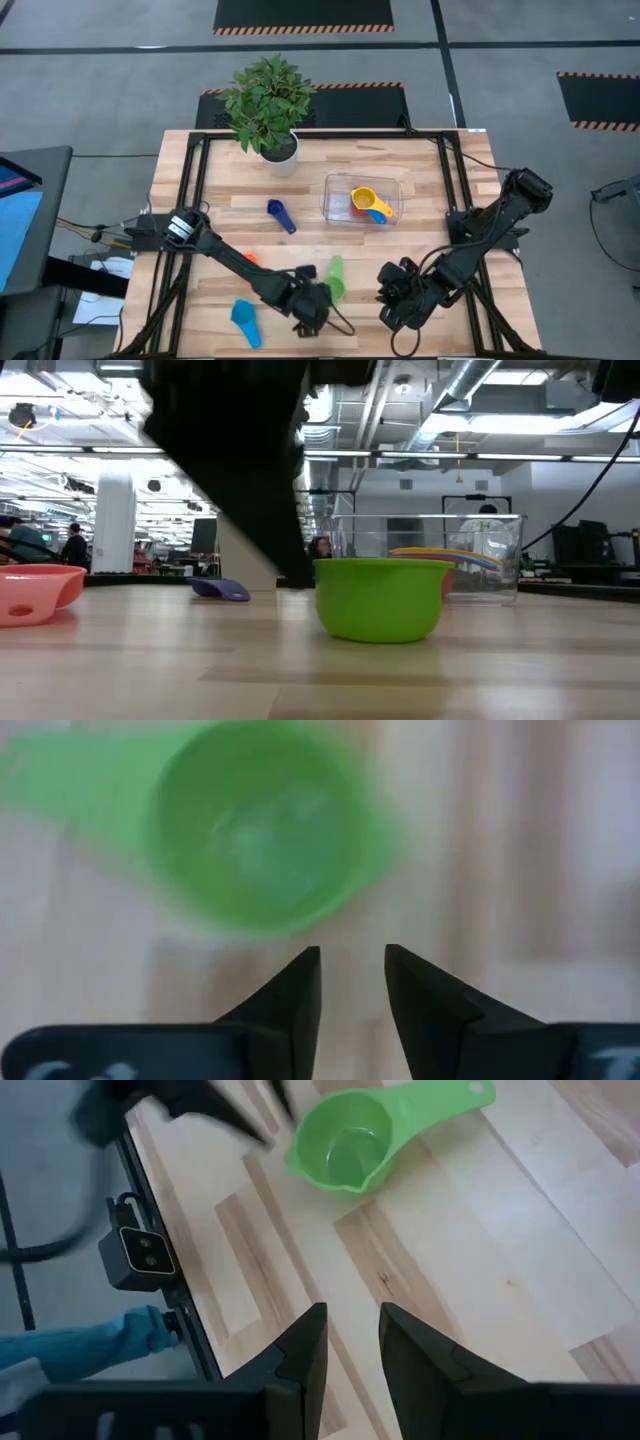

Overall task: Nest measuring cups in basket
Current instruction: Stack the green measuring cup on top of the yellow measuring cup in the transparent bin

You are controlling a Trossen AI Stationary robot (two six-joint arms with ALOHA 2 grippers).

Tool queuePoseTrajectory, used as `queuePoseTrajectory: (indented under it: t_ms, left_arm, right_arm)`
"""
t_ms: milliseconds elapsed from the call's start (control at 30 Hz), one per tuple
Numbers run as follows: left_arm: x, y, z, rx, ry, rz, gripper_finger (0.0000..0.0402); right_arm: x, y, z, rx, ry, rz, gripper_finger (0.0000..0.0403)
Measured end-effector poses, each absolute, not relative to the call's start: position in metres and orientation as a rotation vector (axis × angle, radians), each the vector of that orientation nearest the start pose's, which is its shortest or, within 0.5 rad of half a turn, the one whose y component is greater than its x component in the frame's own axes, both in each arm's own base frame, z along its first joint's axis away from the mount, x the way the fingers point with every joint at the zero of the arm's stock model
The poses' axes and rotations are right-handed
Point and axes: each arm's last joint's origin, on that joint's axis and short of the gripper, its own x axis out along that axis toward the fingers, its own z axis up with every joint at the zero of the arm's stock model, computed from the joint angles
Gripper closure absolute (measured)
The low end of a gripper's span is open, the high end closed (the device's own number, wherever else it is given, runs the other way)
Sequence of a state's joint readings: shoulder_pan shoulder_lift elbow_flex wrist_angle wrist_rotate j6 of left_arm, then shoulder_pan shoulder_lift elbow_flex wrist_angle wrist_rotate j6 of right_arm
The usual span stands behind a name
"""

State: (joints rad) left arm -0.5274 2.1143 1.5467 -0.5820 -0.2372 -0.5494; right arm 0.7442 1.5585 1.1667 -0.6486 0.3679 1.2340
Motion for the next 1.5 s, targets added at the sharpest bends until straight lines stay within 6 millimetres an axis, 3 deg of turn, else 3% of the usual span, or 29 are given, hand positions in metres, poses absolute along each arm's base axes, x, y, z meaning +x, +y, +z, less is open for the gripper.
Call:
queuePoseTrajectory:
  t_ms: [133, 400, 600, 933, 1300, 1500]
  left_arm:
    - [0.387, -0.213, 0.164, -0.113, 1.029, 0.007, 0.0299]
    - [0.370, -0.192, 0.155, 0.048, 1.268, 0.085, 0.0299]
    - [0.389, -0.163, 0.158, 0.194, 1.147, 0.211, 0.0299]
    - [0.408, -0.127, 0.160, 0.181, 1.122, 0.212, 0.0304]
    - [0.420, -0.127, 0.165, 0.082, 1.045, 0.137, 0.0364]
    - [0.413, -0.131, 0.190, 0.125, 1.152, 0.173, 0.0378]
  right_arm:
    - [0.238, 0.205, 0.248, 0.605, 0.922, -0.243, 0.0285]
    - [0.236, 0.207, 0.248, 0.611, 0.926, -0.237, 0.0285]
    - [0.237, 0.207, 0.248, 0.616, 0.923, -0.237, 0.0285]
    - [0.231, 0.214, 0.248, 0.639, 0.929, -0.231, 0.0285]
    - [0.230, 0.215, 0.248, 0.634, 0.931, -0.228, 0.0285]
    - [0.232, 0.212, 0.247, 0.579, 0.933, -0.214, 0.0285]
